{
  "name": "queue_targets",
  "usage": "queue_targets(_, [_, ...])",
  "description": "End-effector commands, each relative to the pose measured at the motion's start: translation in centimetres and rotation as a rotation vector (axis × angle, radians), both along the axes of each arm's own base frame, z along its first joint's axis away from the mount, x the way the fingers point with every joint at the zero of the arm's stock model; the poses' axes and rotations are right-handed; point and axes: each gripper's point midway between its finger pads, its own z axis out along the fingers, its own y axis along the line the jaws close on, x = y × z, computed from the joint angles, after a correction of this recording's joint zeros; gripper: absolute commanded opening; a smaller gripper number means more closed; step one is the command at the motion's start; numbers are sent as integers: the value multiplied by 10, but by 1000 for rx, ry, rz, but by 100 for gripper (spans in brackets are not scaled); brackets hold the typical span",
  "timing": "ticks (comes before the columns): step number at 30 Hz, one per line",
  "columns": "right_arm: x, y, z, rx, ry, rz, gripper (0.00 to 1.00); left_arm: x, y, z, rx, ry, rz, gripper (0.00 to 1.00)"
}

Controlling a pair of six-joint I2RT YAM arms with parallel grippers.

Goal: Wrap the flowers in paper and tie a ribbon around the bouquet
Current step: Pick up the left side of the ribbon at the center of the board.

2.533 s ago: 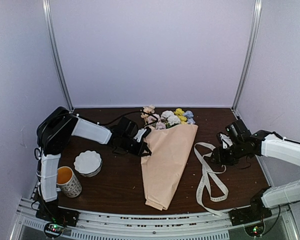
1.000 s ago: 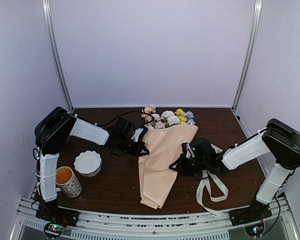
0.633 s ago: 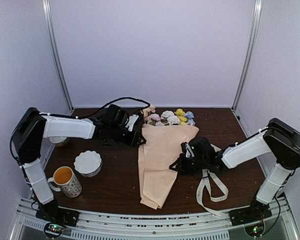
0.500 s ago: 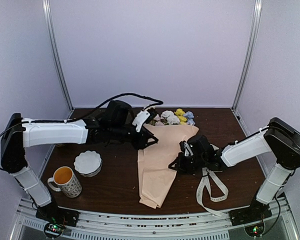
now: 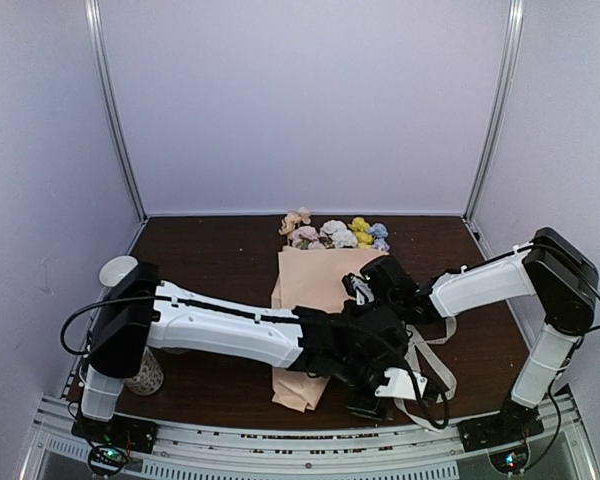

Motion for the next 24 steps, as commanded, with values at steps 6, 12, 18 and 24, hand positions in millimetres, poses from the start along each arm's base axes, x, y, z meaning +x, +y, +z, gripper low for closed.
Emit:
queue_targets(6, [-5, 1, -3, -89, -17, 145, 0, 24, -44, -33, 60, -256, 13, 67])
queue_targets(12, [-5, -1, -3, -114, -28, 154, 0, 16, -38, -54, 99, -200, -2, 61])
queue_targets(18, [-4, -1, 2, -115, -39, 159, 0, 18, -16, -69, 179, -215, -8, 61])
queue_targets(24, [-3, -3, 2, -120, -47, 148, 0, 30, -20, -81, 198, -230, 31, 51])
